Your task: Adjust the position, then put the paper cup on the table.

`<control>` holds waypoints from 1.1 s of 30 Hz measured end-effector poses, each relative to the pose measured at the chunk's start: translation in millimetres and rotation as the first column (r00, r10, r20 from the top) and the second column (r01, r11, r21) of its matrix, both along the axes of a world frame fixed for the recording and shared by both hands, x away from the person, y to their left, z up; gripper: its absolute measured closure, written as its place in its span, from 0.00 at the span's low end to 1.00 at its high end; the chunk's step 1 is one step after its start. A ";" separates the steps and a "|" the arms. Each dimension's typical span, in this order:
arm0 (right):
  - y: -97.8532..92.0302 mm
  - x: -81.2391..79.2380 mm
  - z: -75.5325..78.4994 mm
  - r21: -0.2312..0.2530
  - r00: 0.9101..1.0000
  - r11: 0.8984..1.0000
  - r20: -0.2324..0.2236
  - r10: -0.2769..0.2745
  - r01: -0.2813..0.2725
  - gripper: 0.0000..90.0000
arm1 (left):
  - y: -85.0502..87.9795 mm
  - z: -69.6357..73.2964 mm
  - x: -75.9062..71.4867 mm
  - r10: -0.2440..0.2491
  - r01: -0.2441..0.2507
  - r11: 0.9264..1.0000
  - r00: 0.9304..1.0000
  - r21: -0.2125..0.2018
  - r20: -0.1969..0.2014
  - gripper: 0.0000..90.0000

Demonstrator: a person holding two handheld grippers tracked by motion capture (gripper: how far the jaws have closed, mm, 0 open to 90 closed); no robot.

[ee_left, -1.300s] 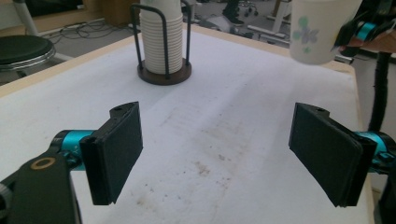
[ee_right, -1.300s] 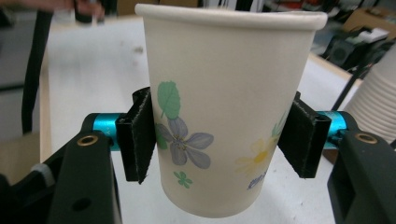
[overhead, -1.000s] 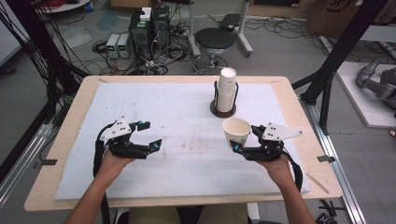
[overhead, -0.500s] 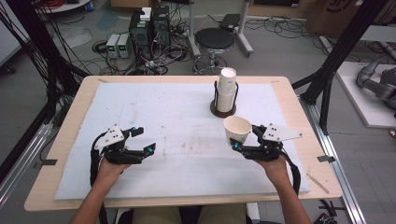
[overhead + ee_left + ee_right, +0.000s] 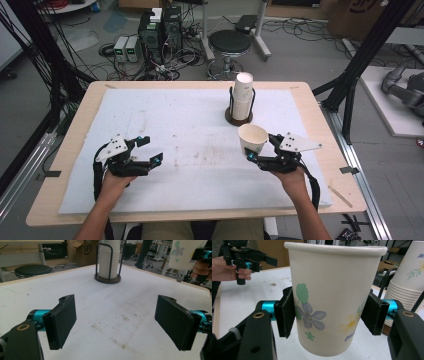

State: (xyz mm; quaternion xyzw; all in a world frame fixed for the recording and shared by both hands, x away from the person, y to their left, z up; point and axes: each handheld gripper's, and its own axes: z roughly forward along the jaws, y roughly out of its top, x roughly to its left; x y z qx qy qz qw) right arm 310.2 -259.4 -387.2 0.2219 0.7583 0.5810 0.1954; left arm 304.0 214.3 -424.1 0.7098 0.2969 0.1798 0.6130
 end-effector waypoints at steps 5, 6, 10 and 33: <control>1.7 2.0 1.3 0.008 1.000 1.000 0.000 -0.001 0.001 0.40 | 3.8 -0.8 2.0 0.012 -0.012 1.000 1.000 -0.002 -0.002 0.19; 2.4 2.7 1.5 0.011 1.000 1.000 0.000 -0.002 0.002 0.40 | 4.7 -0.8 2.0 0.014 -0.014 1.000 1.000 0.001 -0.001 0.19; 7.1 7.2 0.9 0.023 1.000 1.000 0.003 -0.002 0.002 0.40 | 6.7 -1.0 2.0 0.015 -0.015 1.000 1.000 -0.008 -0.005 0.19; 98.1 55.4 -42.0 0.011 0.997 1.000 -0.074 -0.010 0.011 0.39 | 21.5 0.4 1.8 0.037 -0.038 0.999 0.999 -0.025 -0.022 0.20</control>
